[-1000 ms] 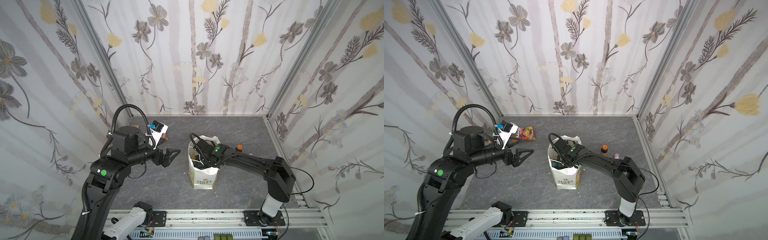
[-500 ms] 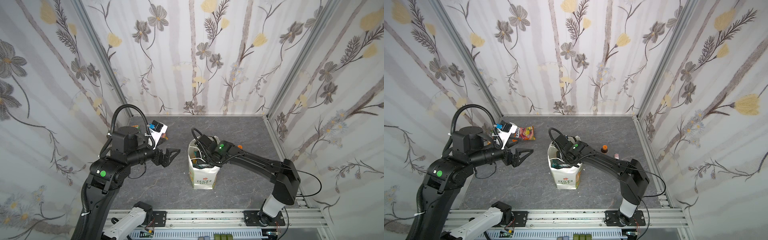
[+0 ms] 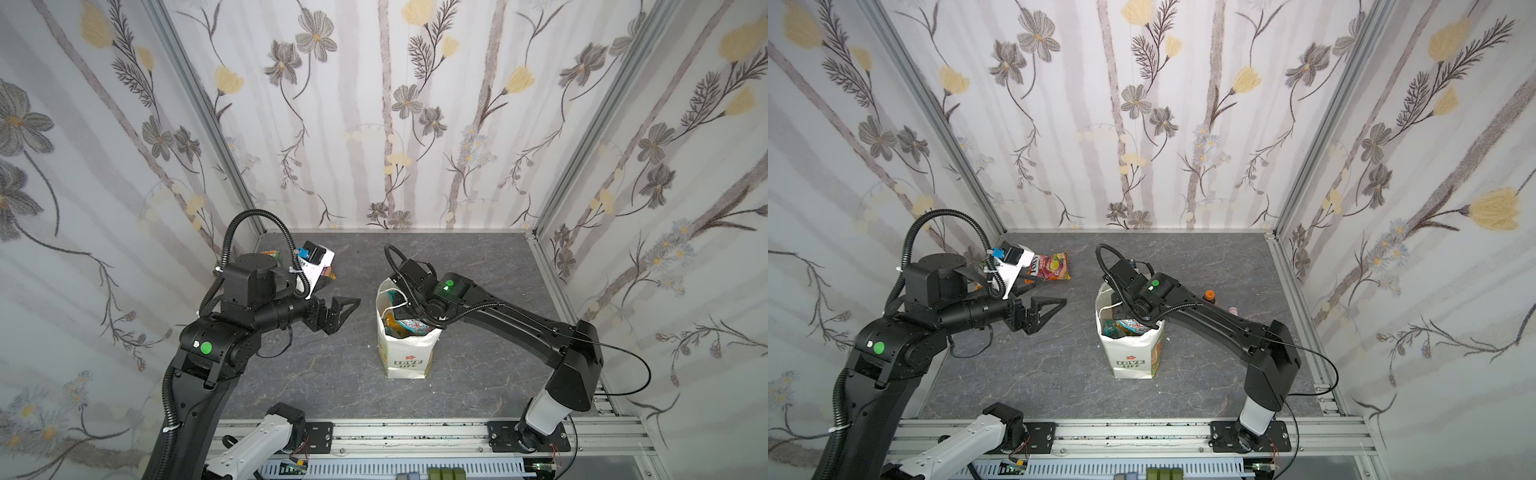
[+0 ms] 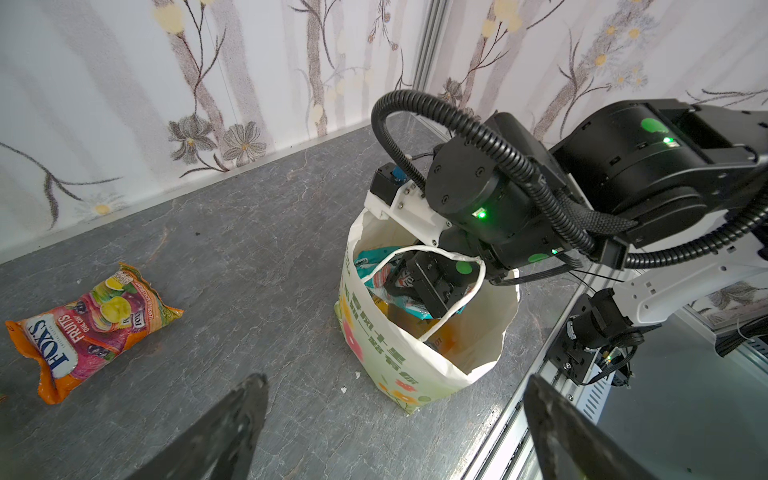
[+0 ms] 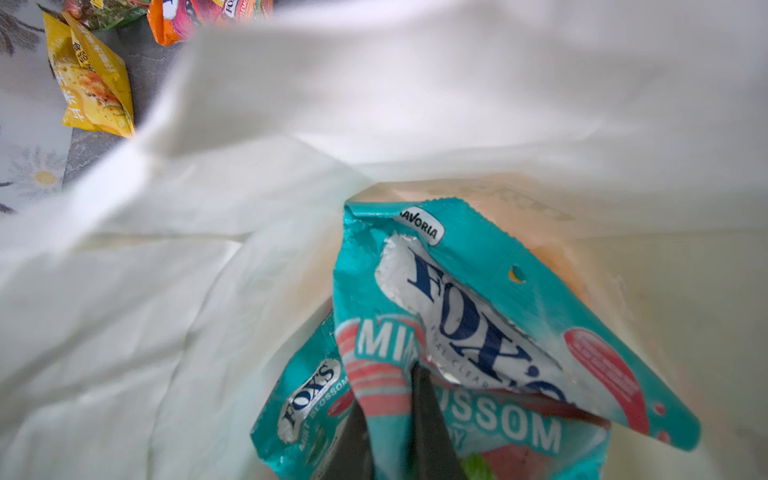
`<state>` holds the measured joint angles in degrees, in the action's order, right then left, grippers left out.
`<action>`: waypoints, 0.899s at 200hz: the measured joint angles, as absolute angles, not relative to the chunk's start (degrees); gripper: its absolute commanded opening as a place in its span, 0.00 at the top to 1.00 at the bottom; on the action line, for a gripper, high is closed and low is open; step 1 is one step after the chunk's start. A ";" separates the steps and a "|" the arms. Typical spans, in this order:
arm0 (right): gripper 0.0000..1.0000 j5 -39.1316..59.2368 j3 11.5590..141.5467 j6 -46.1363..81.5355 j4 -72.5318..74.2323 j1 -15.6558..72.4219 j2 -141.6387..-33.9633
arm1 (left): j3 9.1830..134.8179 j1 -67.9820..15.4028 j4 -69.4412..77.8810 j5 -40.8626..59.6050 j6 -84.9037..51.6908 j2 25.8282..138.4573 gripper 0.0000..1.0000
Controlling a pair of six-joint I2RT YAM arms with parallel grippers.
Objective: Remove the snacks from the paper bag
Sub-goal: 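Grasp the teal Fox's Mint Blossom packet inside the bag with the right gripper, then lift the teal packet out of the bag with the right gripper while left gripper rises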
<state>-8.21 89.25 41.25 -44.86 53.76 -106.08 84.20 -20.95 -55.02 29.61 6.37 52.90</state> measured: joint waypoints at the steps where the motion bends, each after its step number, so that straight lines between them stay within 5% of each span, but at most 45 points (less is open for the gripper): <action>1: 1.00 -8.27 89.30 41.25 -44.95 53.76 -106.06 | 84.20 -20.95 -55.02 29.61 6.37 52.90 0.03; 180: 1.00 -11.09 99.13 40.88 -48.42 52.80 -101.60 | 83.22 -20.95 -52.38 29.04 4.38 52.62 0.03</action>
